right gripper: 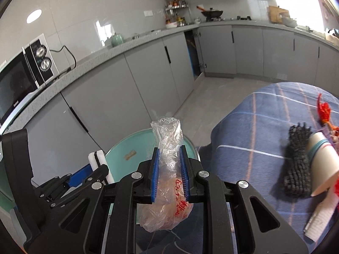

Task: Collect trash
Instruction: 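Carry sponge and bag over the teal bin and open both tools to drop them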

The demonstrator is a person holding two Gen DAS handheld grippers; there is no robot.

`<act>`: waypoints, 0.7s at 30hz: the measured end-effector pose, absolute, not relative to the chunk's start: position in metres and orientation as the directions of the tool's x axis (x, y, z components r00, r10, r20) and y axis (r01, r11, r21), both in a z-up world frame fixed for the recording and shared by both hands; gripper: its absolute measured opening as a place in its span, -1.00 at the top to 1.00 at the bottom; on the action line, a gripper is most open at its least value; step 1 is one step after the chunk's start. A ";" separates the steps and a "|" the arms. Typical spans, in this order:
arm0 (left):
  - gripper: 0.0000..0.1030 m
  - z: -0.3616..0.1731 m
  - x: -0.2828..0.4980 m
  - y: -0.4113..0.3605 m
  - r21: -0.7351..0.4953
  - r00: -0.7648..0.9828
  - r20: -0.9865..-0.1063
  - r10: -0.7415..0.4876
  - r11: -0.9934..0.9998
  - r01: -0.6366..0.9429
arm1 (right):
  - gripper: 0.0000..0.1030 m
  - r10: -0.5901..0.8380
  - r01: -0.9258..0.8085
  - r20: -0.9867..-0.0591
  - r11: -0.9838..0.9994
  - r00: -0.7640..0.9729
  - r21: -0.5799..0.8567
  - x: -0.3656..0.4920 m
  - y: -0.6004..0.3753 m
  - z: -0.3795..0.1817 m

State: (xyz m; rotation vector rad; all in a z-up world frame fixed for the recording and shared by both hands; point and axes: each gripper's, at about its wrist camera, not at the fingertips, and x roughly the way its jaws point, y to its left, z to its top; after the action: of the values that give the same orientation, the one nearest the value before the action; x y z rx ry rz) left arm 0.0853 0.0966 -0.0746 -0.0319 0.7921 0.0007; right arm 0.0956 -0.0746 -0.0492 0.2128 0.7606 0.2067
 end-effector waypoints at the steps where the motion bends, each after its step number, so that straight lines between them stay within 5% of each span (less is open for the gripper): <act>1: 0.43 -0.077 0.086 0.097 -0.028 0.700 -0.714 -0.009 0.999 -0.015 | 0.59 0.256 -0.108 -0.662 0.961 0.704 0.256 0.098 -0.073 -0.052; 7: 0.42 -0.088 0.092 0.103 -0.026 0.680 -0.733 0.004 0.999 -0.034 | 0.45 0.293 -0.136 -0.683 0.952 0.670 0.274 0.116 -0.065 -0.068; 10: 0.35 -0.090 0.093 0.103 -0.019 0.676 -0.737 0.009 0.999 -0.034 | -0.07 0.305 -0.144 -0.684 0.948 0.663 0.284 0.121 -0.065 -0.070; 12: 0.03 -0.088 0.095 0.104 -0.015 0.678 -0.735 0.019 0.999 -0.045 | -0.10 0.302 -0.146 -0.677 0.949 0.671 0.279 0.119 -0.065 -0.066; 17: -0.40 -0.080 0.091 0.107 -0.008 0.700 -0.713 0.044 0.997 -0.071 | -0.15 0.285 -0.138 -0.659 0.954 0.696 0.267 0.112 -0.075 -0.055; 21: -0.51 -0.072 0.083 0.106 -0.026 0.718 -0.695 0.047 0.996 -0.090 | -0.20 0.266 -0.108 -0.642 0.955 0.719 0.274 0.102 -0.089 -0.044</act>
State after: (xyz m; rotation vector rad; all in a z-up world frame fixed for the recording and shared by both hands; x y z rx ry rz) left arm 0.0833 0.1062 -0.0718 -0.0594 0.7668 0.0760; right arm 0.1020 -0.0892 -0.0437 0.2245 0.7412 0.2087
